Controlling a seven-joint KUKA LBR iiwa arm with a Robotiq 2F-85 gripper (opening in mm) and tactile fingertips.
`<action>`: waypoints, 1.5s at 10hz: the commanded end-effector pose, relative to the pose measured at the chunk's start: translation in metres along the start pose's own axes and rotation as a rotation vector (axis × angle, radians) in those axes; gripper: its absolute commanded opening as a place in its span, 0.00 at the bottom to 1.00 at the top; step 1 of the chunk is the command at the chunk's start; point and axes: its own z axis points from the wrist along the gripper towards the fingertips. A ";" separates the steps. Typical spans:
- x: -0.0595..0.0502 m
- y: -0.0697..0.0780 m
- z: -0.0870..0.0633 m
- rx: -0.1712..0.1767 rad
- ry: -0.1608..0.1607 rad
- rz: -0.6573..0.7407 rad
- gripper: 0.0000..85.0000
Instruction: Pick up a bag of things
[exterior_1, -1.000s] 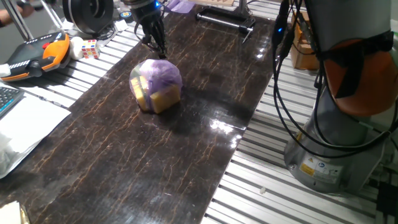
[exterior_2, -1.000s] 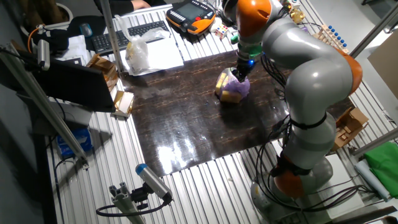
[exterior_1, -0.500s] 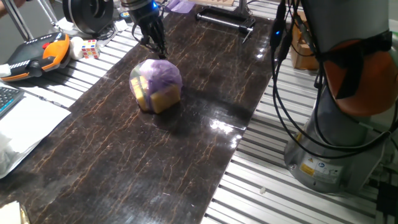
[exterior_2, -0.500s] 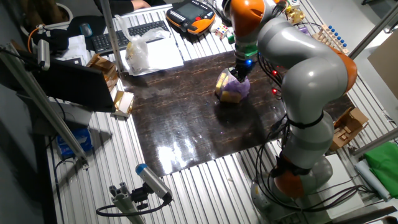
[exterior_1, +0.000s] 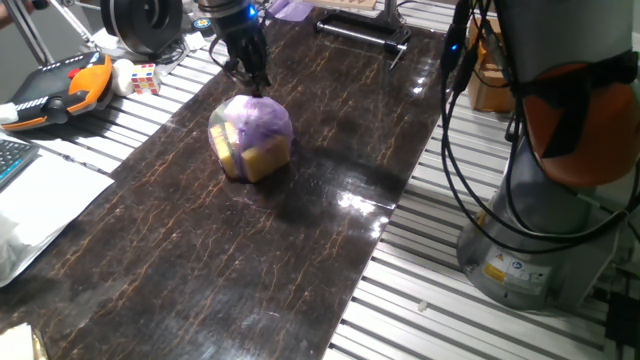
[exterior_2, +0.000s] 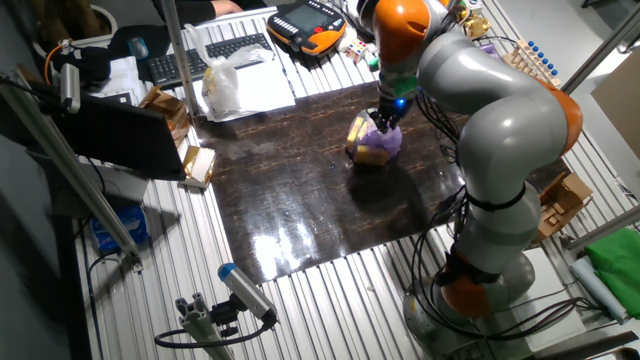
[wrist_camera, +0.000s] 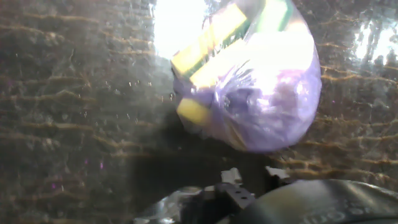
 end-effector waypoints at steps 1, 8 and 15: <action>-0.004 0.001 0.005 0.001 -0.004 0.000 0.56; -0.020 0.022 0.029 0.018 -0.111 0.063 0.61; -0.027 0.022 0.047 0.012 -0.091 0.106 0.71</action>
